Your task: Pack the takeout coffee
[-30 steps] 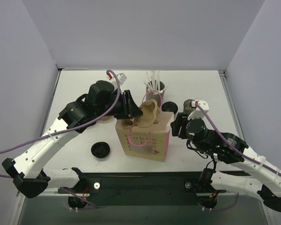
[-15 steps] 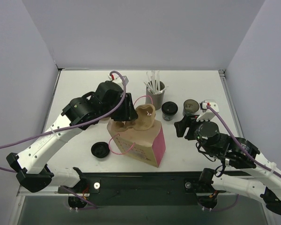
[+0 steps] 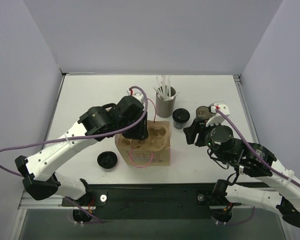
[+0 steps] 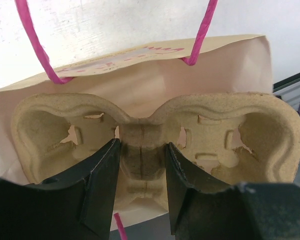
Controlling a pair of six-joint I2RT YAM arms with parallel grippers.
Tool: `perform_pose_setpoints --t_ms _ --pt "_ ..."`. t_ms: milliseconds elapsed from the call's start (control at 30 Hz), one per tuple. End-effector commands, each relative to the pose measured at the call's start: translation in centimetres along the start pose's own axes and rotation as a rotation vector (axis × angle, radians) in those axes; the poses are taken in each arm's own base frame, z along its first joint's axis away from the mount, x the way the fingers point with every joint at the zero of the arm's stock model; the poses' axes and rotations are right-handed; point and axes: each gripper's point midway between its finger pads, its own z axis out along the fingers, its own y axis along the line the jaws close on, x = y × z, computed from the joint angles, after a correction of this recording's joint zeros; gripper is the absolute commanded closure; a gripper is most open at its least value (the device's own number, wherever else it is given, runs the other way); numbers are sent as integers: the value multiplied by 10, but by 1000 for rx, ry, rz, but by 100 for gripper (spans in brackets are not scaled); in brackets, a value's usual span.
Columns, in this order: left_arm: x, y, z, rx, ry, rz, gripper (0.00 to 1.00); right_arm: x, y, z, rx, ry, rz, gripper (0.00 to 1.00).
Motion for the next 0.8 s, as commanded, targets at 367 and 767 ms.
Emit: perform_pose_setpoints --t_ms 367,767 --pt "-23 22 4 -200 -88 25 71 17 23 18 -76 45 -32 49" --pt "-23 44 15 -352 -89 52 72 27 33 35 -57 71 -3 52"
